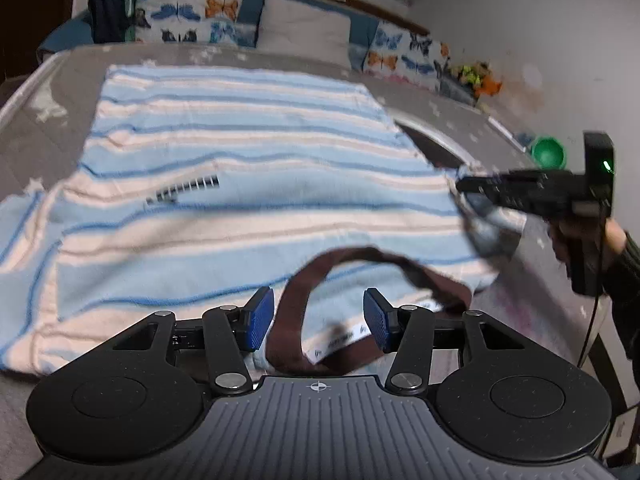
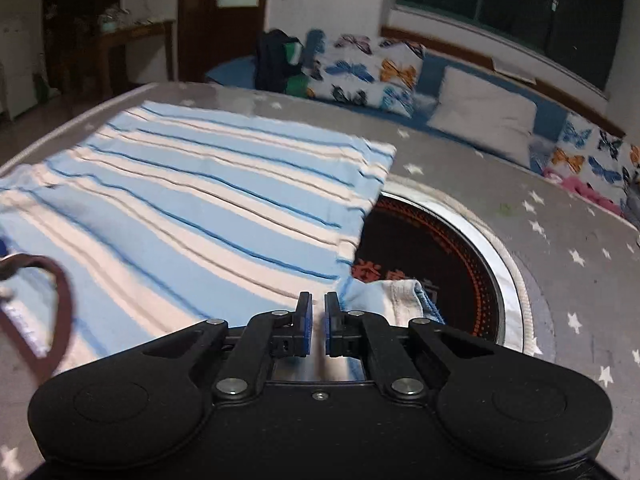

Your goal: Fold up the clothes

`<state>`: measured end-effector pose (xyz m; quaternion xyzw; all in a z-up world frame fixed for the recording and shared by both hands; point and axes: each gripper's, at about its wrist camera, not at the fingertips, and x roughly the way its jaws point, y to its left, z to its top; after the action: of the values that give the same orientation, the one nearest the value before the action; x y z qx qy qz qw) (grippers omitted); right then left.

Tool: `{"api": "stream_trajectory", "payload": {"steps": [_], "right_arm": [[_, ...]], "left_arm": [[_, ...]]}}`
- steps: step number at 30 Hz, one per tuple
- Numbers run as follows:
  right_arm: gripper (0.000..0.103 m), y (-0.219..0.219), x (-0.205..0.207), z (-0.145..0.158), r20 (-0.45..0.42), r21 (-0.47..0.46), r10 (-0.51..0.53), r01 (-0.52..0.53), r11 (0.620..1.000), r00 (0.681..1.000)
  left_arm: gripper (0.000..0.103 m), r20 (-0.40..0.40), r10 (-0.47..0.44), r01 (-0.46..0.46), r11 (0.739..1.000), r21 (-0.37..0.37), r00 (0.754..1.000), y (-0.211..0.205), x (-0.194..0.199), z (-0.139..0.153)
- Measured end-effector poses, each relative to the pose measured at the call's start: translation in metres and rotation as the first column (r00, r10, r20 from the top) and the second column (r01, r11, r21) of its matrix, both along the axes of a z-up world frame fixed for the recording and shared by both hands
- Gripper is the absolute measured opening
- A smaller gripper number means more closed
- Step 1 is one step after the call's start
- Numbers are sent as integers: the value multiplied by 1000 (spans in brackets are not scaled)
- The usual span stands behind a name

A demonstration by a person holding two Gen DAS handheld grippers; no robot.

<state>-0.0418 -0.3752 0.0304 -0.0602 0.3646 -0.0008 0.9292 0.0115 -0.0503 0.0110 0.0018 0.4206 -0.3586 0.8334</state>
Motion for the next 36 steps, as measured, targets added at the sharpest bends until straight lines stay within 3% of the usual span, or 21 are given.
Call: {"api": "stream_trajectory", "payload": {"steps": [3, 6, 9, 13, 17, 22, 26, 31, 33, 36], "right_arm": [[5, -9, 3, -9, -30, -23, -50, 50, 998, 998], [7, -9, -7, -5, -35, -30, -39, 38, 999, 999], [15, 8, -26, 5, -22, 4, 60, -60, 998, 998], [20, 44, -46, 7, -29, 74, 236, -234, 969, 971], [20, 80, -58, 2, -57, 90, 374, -369, 925, 926], [20, 112, -75, 7, -108, 17, 498, -500, 866, 860], [20, 118, -70, 16, -56, 11, 490, -490, 871, 870], [20, 134, -45, 11, 6, 53, 474, -474, 879, 880], [20, 141, -36, 5, -9, 101, 493, -490, 866, 870], [20, 152, -35, -5, -55, 127, 541, -531, 838, 839]], "left_arm": [[49, 8, -26, 25, 1000, 8, 1000, 1, -6, 1], [42, -4, -48, 48, 999, 13, 999, 4, -10, 0], [31, -9, -64, 64, 998, 20, 998, 7, -13, -1], [26, -9, -82, 83, 996, 25, 997, 8, -20, -2], [26, -21, -84, 85, 996, 22, 996, 13, -24, -1], [27, -30, -82, 83, 997, 11, 996, 22, -25, 3], [30, -36, -57, 56, 998, -36, 998, 32, -23, 10], [34, -48, 16, -17, 999, -40, 999, 42, -16, 13], [41, -42, 56, -57, 998, -30, 998, 47, -13, 15], [43, -24, 104, -105, 994, -33, 994, 61, -14, 16]]}}
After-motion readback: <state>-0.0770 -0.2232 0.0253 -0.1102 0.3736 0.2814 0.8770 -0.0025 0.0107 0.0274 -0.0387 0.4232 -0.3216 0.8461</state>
